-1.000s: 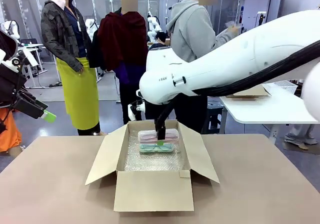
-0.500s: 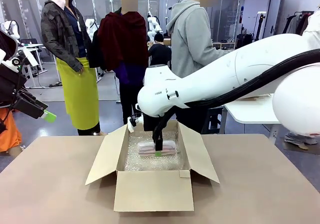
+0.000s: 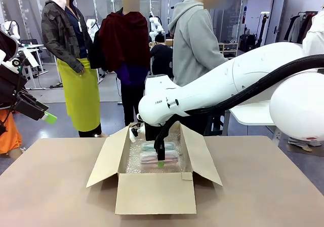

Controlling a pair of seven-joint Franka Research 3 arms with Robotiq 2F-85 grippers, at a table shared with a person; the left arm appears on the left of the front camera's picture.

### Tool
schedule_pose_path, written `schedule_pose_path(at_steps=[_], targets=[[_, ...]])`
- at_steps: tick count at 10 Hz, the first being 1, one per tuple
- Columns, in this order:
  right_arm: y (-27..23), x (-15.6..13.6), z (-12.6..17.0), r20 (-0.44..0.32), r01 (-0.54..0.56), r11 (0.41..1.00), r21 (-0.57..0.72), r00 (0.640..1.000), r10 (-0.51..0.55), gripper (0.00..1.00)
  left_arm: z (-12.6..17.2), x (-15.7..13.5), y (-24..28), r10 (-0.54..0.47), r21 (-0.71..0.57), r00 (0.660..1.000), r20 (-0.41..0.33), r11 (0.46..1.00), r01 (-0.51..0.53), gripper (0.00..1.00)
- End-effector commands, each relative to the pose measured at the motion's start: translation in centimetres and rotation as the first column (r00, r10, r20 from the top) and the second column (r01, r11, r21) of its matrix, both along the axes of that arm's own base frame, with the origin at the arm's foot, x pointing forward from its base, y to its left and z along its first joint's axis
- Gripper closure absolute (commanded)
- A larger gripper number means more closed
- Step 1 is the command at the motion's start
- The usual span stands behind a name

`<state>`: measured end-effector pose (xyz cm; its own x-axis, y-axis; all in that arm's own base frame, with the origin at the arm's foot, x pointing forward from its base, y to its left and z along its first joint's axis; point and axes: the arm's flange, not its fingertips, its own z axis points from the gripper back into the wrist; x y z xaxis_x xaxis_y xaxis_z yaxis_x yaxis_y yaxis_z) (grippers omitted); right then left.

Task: Pack the glasses set securely to prepare it for shipping.
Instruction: Put the Glasses case from the right side of the table into the Package Box.

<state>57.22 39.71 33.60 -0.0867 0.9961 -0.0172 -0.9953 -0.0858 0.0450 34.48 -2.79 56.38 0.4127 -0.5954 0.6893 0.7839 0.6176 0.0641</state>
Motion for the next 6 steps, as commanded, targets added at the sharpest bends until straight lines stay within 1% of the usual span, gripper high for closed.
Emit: schedule_pose_path(at_steps=[1, 2, 3, 4, 6], targets=[[0.2, -0.5, -0.1, 0.005, 0.032, 0.999, -0.029, 0.999, -0.032, 0.32, 0.2, 0.0, 0.2, -0.011, -0.013, 1.000, 0.006, 1.000, 0.011, 0.00], [0.2, -0.5, 0.1, 0.005, 0.031, 0.999, -0.024, 1.000, -0.031, 0.23, 0.2, 0.0, 0.2, -0.011, -0.013, 1.000, 0.006, 1.000, 0.011, 0.00], [0.1, -0.4, 0.3, 0.002, 0.033, 0.999, -0.022, 0.999, -0.033, 0.02, 0.2, 0.0, 0.2, -0.011, -0.013, 1.000, 0.006, 1.000, 0.011, 0.00], [0.0, -0.5, 0.4, 0.001, 0.031, 0.999, -0.020, 1.000, -0.031, 0.00, 0.2, 0.0, 0.2, -0.011, -0.013, 1.000, 0.006, 1.000, 0.011, 0.00], [0.2, -0.7, 1.1, 0.012, 0.028, 1.000, -0.014, 1.000, -0.027, 0.00, 0.2, 0.0, 0.2, -0.011, -0.013, 1.000, 0.006, 1.000, 0.011, 0.00]])
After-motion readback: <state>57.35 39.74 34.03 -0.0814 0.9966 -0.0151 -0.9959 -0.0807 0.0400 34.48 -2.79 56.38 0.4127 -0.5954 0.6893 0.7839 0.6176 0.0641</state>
